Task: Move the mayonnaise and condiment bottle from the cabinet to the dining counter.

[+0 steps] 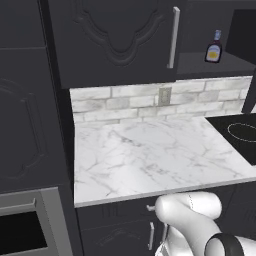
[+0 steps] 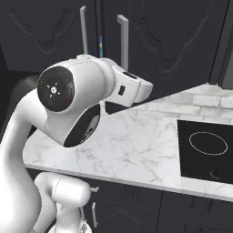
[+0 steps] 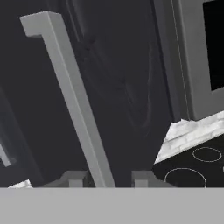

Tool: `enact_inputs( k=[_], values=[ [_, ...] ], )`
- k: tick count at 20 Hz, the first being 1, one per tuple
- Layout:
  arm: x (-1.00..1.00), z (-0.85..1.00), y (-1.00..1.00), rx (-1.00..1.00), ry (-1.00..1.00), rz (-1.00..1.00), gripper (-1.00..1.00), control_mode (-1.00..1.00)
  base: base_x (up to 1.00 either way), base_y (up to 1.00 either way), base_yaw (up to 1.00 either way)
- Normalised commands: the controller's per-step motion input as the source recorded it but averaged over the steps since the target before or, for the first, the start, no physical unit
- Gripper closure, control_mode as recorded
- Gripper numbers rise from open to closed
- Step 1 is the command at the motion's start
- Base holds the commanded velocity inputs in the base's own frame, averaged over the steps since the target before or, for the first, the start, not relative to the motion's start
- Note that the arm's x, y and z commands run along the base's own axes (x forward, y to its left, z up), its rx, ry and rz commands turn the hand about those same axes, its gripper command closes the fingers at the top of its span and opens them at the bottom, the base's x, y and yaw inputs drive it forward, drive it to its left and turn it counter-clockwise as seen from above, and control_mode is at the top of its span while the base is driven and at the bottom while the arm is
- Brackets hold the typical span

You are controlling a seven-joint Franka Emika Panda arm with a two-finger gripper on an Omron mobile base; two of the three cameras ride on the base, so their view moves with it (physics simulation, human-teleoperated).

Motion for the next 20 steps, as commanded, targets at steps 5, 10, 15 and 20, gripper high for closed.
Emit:
enact_inputs(
  k=[5,10,15,20],
  values=[
    [-0.99,-0.04,0.99,-0.13,0.00,-0.11,-1.00,-1.00,0.00,0.00,0.00],
    [-0.76,0.00,1.00,-0.19,-0.02,-0.11,-1.00,-1.00,0.00,0.00,0.00],
    [0.35,0.00,0.93,-0.16,0.00,-0.09,-1.00,-1.00,0.00,0.00,0.00],
    [0.90,0.00,0.39,-0.05,0.00,-0.08,-1.00,-1.00,0.00,0.00,0.00]
  ],
)
